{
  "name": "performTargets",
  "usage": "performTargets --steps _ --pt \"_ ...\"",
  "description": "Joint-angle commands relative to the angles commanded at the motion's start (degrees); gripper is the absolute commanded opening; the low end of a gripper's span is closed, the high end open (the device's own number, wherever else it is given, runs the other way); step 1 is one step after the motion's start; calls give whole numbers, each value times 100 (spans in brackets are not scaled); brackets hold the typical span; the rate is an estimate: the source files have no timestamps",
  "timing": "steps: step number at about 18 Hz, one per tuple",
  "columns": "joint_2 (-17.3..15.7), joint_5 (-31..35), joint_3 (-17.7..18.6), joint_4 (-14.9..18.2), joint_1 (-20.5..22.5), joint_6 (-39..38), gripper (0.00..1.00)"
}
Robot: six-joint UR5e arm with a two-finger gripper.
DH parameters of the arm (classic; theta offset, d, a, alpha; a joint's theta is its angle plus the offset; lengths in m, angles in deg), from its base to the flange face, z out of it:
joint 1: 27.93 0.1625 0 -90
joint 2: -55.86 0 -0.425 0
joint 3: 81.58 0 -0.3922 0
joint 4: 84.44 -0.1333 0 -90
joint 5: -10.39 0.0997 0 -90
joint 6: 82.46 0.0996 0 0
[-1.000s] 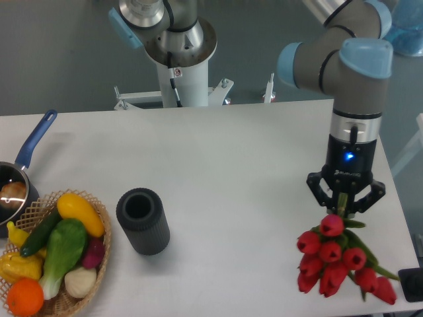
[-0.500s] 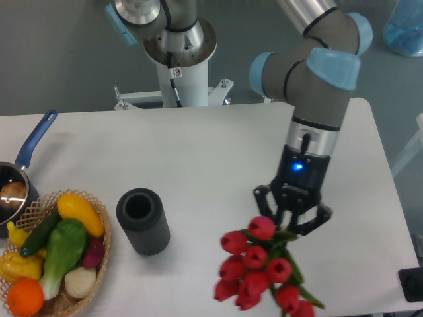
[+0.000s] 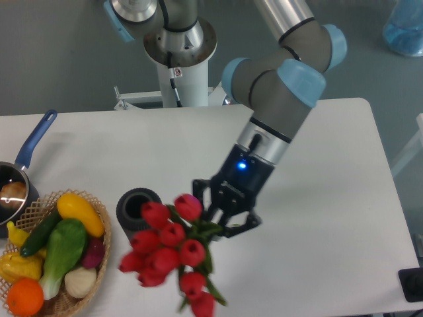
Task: Insert the flowers into the vase
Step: 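Carry the red tulip bunch in the gripper over the black vase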
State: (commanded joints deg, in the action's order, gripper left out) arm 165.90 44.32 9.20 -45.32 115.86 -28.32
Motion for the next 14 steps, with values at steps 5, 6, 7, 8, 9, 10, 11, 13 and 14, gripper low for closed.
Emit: performTargets --steps 5,6,7,8,9,10,11,13,14 --pt "-228 -1036 80 0 -9 9 18" --pt "-342 -1046 132 0 -26 0 18" --pt "-395 -1055 185 0 -70 0 17" --pt "-422 -1055 220 0 -79 -9 17" --pt "-457 -1064 299 0 -79 -9 17" --pt "-492 -1064 361 0 -97 0 17" --pt "-492 -1073 396 -9 -114 43 17" --pt "-492 -1274 388 -9 -176 44 17" --pt "-492 -1344 396 -9 -202 44 17"
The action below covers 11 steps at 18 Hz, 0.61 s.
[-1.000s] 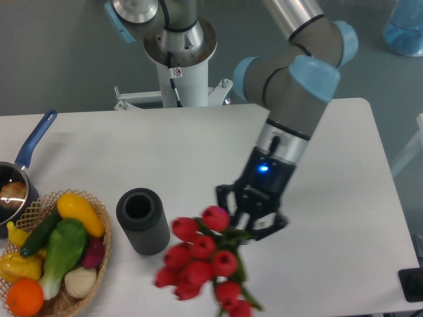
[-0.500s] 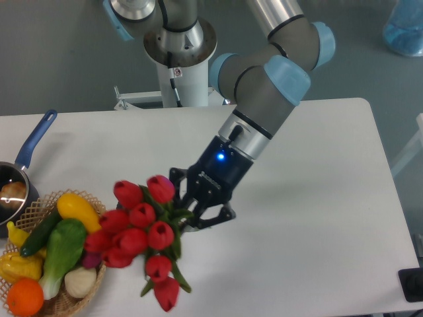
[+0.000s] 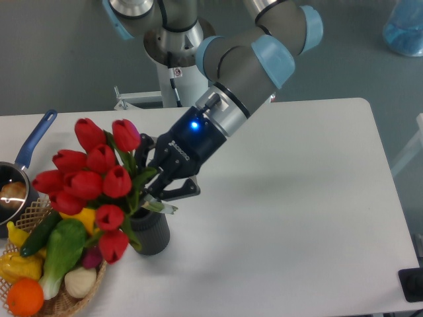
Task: Insert the flowers into the vase
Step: 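Lower the tulip stems into the black vase opening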
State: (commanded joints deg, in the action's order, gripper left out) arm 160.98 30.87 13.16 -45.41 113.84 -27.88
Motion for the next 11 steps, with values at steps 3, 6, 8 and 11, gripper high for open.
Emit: performTargets --steps 3,6,8,11 --pt "-79 -141 52 0 -106 -53 17" --pt "-88 -168 185 0 -158 -9 17" --pt "-79 -220 193 0 -176 -9 17" --pt "-53 -483 272 9 -159 -9 17"
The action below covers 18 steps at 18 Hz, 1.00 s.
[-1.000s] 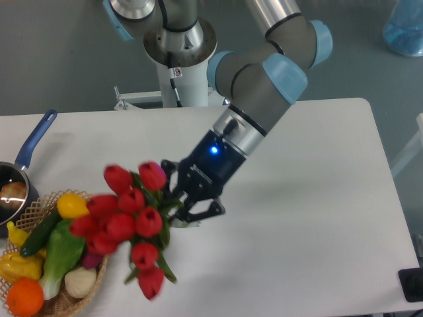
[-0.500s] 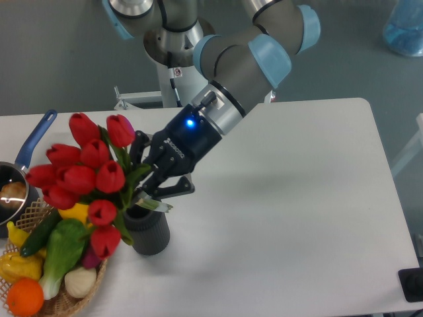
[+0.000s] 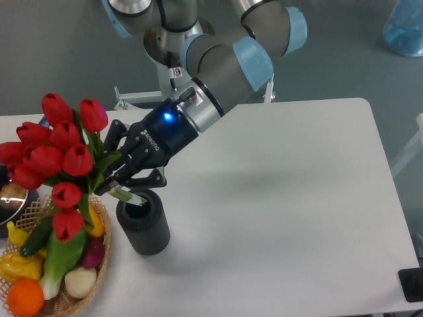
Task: Insert the flowers into the vase
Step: 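Lower the tulip stems into the black vase opening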
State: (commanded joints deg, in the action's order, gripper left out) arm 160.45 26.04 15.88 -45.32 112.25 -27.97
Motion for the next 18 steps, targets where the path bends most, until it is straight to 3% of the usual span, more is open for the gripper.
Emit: performTargets --steps 7,18 --pt "26 -36 246 0 150 0 17" --pt "123 -45 255 0 141 70 17"
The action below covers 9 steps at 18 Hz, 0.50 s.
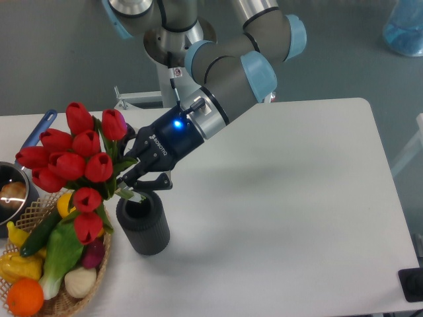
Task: Insert the flowers into the vase
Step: 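Lower the tulip stems into the black vase opening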
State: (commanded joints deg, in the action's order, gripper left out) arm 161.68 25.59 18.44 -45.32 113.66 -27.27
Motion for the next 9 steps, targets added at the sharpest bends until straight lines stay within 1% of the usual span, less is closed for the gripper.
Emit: performTargets --steps 9 --pt "79 0 18 0 -9 18 17"
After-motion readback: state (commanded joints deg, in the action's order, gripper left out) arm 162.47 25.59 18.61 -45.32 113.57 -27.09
